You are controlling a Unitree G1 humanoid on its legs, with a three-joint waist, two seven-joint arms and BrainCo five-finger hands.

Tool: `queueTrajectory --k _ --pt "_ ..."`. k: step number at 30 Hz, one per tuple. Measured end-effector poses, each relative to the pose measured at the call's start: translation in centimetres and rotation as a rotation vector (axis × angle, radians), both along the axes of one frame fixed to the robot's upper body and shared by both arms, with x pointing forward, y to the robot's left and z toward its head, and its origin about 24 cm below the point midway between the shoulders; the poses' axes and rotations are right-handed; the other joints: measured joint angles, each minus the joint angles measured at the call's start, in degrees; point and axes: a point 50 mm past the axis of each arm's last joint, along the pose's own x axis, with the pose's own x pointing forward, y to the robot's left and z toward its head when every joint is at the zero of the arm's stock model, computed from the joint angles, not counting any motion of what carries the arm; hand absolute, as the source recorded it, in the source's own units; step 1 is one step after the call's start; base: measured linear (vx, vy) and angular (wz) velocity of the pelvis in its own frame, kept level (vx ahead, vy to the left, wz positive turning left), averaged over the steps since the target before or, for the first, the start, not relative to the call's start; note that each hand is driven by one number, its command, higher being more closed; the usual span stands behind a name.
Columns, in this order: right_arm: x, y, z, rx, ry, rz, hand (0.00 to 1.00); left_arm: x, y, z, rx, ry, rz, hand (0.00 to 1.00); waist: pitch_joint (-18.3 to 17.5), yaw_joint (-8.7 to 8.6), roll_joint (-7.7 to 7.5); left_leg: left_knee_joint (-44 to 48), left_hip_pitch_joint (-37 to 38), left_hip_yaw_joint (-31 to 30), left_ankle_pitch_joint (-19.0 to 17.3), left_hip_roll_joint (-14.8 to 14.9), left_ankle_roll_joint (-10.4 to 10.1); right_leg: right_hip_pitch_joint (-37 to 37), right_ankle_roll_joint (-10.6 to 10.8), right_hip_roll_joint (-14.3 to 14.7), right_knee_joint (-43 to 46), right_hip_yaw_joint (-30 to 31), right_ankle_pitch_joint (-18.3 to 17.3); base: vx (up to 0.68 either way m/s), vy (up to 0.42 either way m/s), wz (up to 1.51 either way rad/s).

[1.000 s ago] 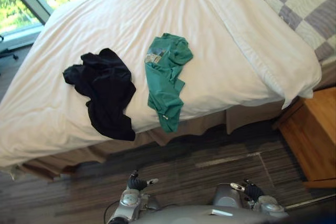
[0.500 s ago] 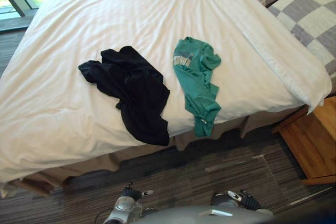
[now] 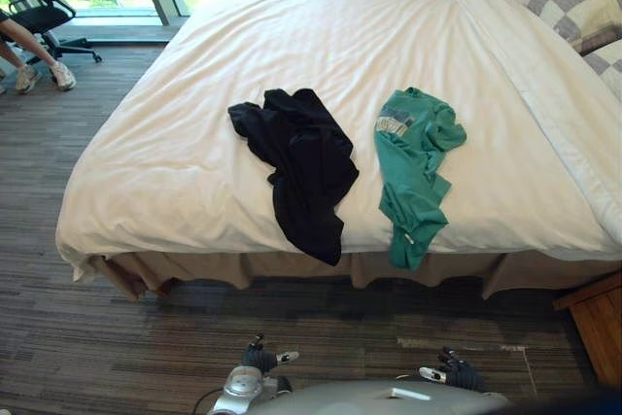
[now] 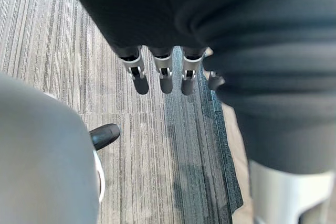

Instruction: Tidy the bed and pick cloth on bed and put in laundry

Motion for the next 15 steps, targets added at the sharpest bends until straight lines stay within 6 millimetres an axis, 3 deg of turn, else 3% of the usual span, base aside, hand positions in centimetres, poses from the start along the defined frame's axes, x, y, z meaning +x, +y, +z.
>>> queueTrajectory --k 6,12,15 --pt "-0.4 -0.3 -0.1 0.035 0.022 -0.132 0.00 -1.7 0.9 -0.3 -0.098 0.027 0.267 0.00 -0.12 0.01 0.36 0.00 0.05 -2.05 -0.17 -0.33 -0.24 3.09 0.26 -0.75 -2.64 -3.99 0.24 0.03 0.016 0.25" --pt "-0.5 -0.8 -0.1 0.082 -0.027 -0.513 0.00 -3.2 1.7 -0.4 -0.128 0.020 0.530 0.00 0.06 0.24 0.67 -0.01 0.28 -2.86 -0.20 -0.85 -0.29 5.84 0.41 -0.90 -4.70 -6.48 0.34 0.05 -0.001 0.20" --pt "1.0 -3.0 1.2 0.034 -0.173 -0.635 0.00 -2.2 3.8 0.6 -0.095 -0.090 0.691 0.00 0.58 1.42 0.65 -0.02 0.46 -2.53 -0.20 -0.97 -0.29 6.88 0.42 -0.92 -5.54 -7.30 0.36 0.03 -0.013 0.11"
